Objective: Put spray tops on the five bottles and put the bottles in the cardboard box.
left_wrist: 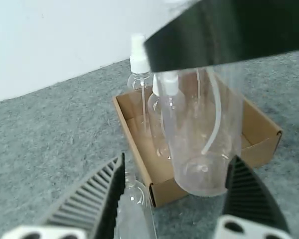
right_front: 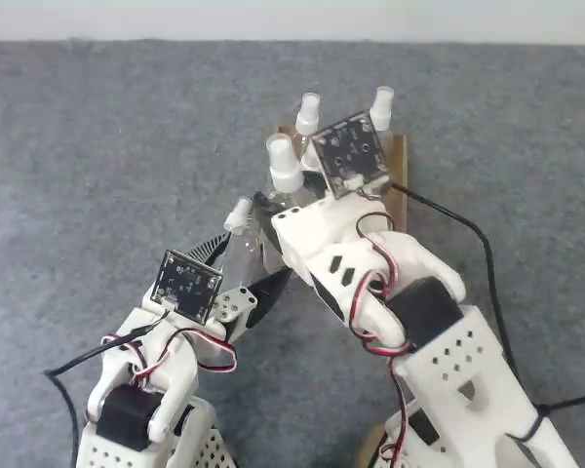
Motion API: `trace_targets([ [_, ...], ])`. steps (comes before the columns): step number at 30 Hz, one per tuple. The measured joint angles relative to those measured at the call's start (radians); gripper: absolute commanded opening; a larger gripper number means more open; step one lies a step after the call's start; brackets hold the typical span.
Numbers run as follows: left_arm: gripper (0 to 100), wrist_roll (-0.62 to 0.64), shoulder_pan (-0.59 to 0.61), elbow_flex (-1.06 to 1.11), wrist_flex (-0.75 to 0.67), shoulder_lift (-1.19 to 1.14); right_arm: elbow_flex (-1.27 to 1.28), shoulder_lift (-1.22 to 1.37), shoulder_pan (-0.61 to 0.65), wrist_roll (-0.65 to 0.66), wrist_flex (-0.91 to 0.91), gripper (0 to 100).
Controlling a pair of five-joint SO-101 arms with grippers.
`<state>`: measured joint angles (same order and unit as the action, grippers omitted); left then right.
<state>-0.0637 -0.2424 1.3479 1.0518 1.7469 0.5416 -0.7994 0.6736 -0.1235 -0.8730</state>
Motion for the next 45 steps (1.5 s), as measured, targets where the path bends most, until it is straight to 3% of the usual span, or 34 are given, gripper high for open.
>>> trace_targets([
  [5,30,0.000,0.017,0.000,0.000,0.000,0.003,-0.020,-0.115,0.061,0.020,0.6],
  [10,21,0.000,0.143,0.000,0.000,0.000,0.107,-0.021,-0.310,0.072,0.186,0.6],
  [15,16,-0.011,0.276,0.000,-0.018,0.000,0.279,-0.009,-0.344,0.072,0.388,0.6],
  [26,16,-0.028,0.296,0.000,-0.023,0.000,0.307,0.253,-0.411,0.072,0.706,0.6],
  [45,16,-0.028,0.296,0.020,-0.025,0.000,0.307,0.529,-0.466,0.072,0.907,0.6],
])
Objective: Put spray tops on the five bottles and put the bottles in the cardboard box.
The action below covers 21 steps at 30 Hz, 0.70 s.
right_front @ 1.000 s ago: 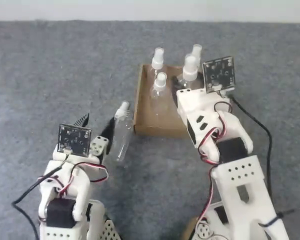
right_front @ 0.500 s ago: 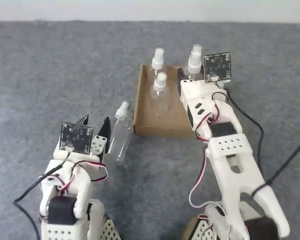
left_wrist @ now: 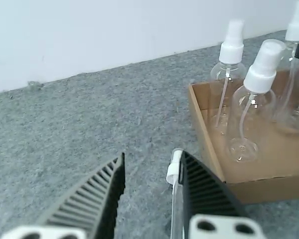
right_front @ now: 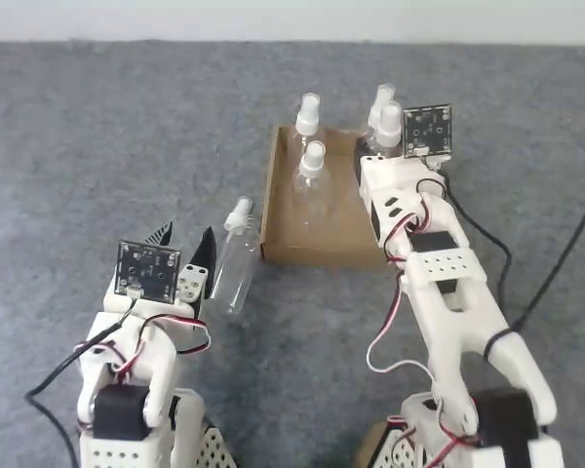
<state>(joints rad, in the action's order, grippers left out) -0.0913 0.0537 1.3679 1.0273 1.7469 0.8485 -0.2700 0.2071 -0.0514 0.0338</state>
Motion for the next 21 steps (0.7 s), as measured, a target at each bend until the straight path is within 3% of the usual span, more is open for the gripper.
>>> trace_targets([
  [21,16,0.000,0.000,0.000,0.000,0.000,0.025,0.097,0.003,0.000,0.049,0.7],
])
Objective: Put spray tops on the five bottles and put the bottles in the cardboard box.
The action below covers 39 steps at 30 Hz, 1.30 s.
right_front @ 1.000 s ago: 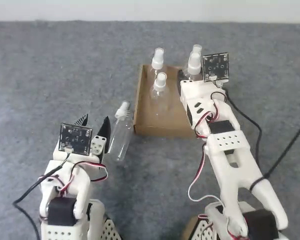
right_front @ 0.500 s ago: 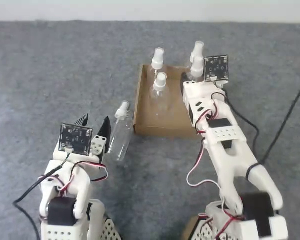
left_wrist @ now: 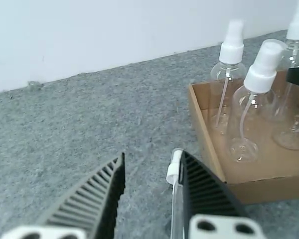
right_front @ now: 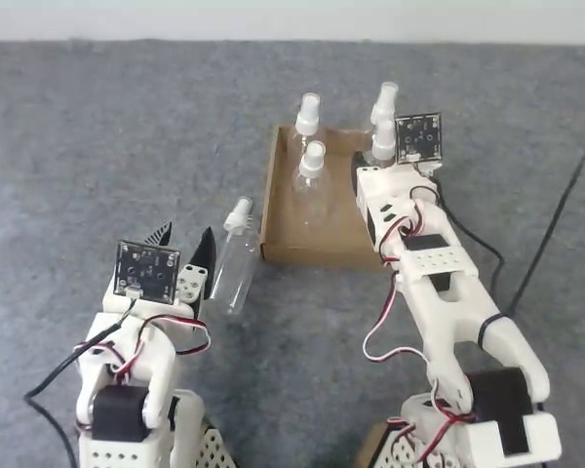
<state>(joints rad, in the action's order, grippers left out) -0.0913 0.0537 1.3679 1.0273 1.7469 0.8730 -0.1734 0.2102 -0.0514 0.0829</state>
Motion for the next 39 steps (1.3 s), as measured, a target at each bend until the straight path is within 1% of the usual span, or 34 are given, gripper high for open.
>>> trace_targets([
  [39,16,0.000,0.000,0.009,-0.006,0.000,0.023,-0.003,0.000,0.000,0.015,0.7],
])
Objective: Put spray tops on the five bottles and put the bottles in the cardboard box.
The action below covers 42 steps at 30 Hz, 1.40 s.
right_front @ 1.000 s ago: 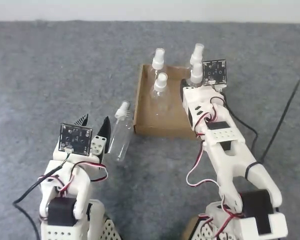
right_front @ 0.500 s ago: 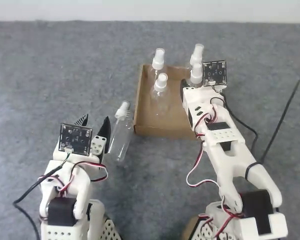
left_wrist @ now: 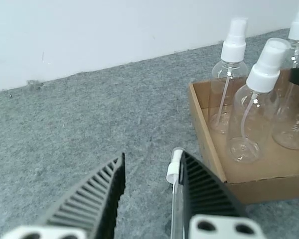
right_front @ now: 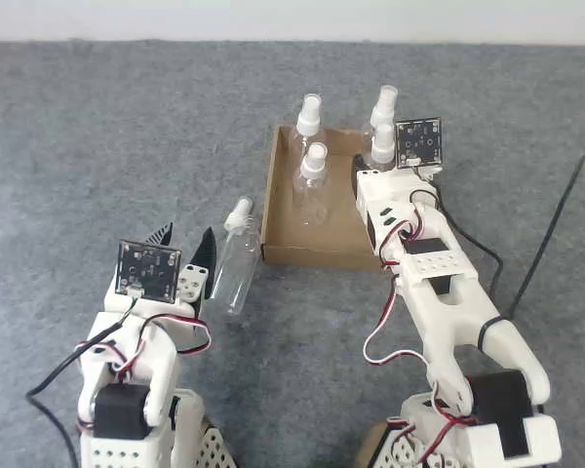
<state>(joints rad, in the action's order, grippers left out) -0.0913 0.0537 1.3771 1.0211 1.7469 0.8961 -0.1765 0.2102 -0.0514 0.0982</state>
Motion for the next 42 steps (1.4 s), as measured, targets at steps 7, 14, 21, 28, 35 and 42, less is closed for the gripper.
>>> trace_targets([
  [7,16,0.000,0.000,0.000,0.000,0.000,0.000,0.000,0.000,0.000,0.000,0.7],
  [14,16,0.000,0.000,0.000,0.000,0.000,0.000,0.000,0.000,0.000,0.000,0.7],
  [21,16,0.000,0.000,0.000,0.000,0.000,0.000,0.000,0.000,0.000,0.000,0.7],
  [28,16,0.000,0.000,0.000,0.000,0.000,0.000,0.000,0.002,0.000,0.000,15.1],
  [35,16,0.000,0.000,0.000,0.000,0.000,0.002,0.000,-0.002,0.000,0.000,18.2],
  [42,16,0.000,0.000,0.000,0.000,0.000,0.003,0.000,0.002,0.000,-0.002,18.4],
])
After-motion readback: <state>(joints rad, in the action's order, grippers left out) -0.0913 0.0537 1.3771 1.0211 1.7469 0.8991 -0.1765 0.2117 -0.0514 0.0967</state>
